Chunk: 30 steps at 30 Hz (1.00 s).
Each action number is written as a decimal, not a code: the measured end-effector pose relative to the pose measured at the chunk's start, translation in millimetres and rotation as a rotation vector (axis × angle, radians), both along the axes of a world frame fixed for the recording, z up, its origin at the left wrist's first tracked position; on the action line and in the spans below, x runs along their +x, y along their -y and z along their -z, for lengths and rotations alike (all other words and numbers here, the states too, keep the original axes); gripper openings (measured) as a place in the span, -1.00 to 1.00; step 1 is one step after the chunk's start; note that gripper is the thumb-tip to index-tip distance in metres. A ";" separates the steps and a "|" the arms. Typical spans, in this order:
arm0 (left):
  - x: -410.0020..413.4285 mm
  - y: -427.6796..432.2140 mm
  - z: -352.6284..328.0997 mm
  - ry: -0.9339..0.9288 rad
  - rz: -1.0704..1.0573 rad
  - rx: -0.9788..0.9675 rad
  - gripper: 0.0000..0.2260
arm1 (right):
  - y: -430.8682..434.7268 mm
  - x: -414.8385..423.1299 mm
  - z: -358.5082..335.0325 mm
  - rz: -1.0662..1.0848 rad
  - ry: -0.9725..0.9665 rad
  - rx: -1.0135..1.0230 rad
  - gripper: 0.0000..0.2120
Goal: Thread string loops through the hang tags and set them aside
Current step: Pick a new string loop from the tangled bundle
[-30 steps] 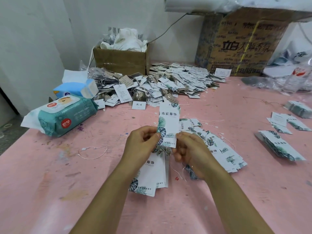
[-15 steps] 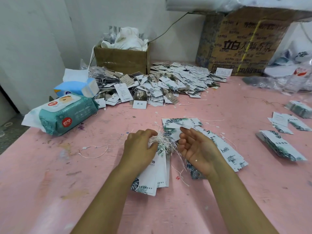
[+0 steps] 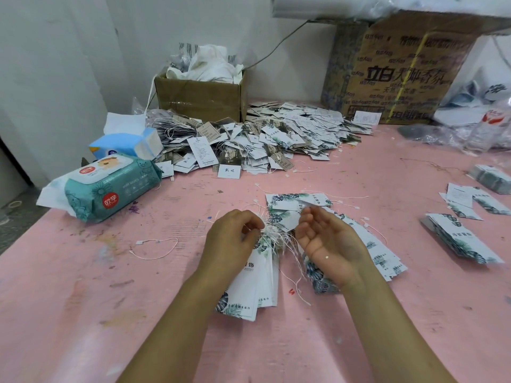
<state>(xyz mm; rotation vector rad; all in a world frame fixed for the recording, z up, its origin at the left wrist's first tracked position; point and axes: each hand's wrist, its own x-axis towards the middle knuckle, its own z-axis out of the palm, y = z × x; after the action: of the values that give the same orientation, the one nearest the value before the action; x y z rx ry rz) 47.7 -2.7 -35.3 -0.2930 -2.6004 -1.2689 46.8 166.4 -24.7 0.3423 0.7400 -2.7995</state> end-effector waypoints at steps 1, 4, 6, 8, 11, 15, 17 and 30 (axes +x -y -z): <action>0.2 -0.2 -0.6 -0.006 0.003 0.033 -0.85 | 0.0 0.2 -0.4 0.023 -0.011 -0.017 -0.84; 1.6 -1.7 -3.8 -0.028 0.039 0.179 -0.77 | -1.5 0.6 -0.1 0.050 -0.025 -0.071 -0.73; 3.4 -3.0 -6.4 -0.029 0.075 0.287 -0.72 | -2.1 1.0 0.4 -0.001 -0.020 -0.033 -0.71; 4.8 -4.2 -8.2 -0.033 0.103 0.354 -0.70 | -0.9 1.6 1.7 -0.075 -0.008 0.073 -0.70; 5.8 -5.2 -9.1 -0.025 0.133 0.434 -0.71 | 2.9 3.1 2.1 -0.154 -0.037 0.295 -0.68; 7.6 -6.3 -10.2 -0.002 0.196 0.511 -0.73 | 5.9 6.8 2.7 -0.192 -0.190 0.568 -0.76; 8.1 -7.0 -10.7 0.003 0.227 0.524 -0.74 | 9.0 8.6 4.4 -0.177 -0.248 0.708 -0.77; 6.7 -7.6 -8.4 0.025 0.257 0.496 -0.66 | 20.5 14.3 7.0 -0.076 -0.447 0.989 -0.83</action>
<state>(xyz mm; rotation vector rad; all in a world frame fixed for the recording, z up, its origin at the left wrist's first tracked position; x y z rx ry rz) 54.4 4.9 -26.9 -0.5266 -2.2142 -1.9547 61.1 145.9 -31.8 -0.1833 2.1455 -2.2257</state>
